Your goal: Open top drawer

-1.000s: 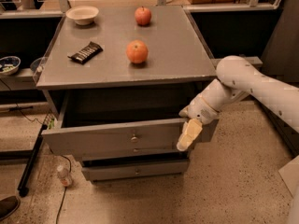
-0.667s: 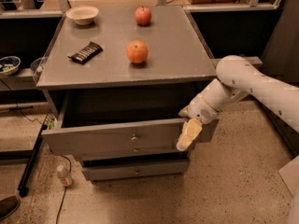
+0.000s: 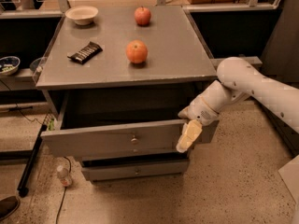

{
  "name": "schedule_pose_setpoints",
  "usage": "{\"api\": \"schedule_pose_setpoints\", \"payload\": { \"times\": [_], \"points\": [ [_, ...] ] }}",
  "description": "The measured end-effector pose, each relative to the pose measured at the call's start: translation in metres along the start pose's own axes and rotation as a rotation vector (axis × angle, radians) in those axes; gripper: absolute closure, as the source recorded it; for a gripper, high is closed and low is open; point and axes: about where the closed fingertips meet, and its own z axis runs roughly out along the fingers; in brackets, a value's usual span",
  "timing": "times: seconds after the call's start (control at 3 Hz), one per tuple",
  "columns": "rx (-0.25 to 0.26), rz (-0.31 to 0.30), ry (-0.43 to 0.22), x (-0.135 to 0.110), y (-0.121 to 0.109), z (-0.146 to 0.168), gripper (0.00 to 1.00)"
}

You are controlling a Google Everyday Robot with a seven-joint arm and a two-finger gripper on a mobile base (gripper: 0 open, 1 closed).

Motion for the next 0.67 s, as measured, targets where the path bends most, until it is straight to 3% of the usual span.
{"api": "schedule_pose_setpoints", "payload": {
  "times": [0.33, 0.67],
  "points": [
    [0.005, -0.038, -0.027, 0.0036, 0.0094, 0.0023, 0.0],
    [0.005, -0.038, -0.027, 0.0033, 0.0096, 0.0015, 0.0]
  ]
}}
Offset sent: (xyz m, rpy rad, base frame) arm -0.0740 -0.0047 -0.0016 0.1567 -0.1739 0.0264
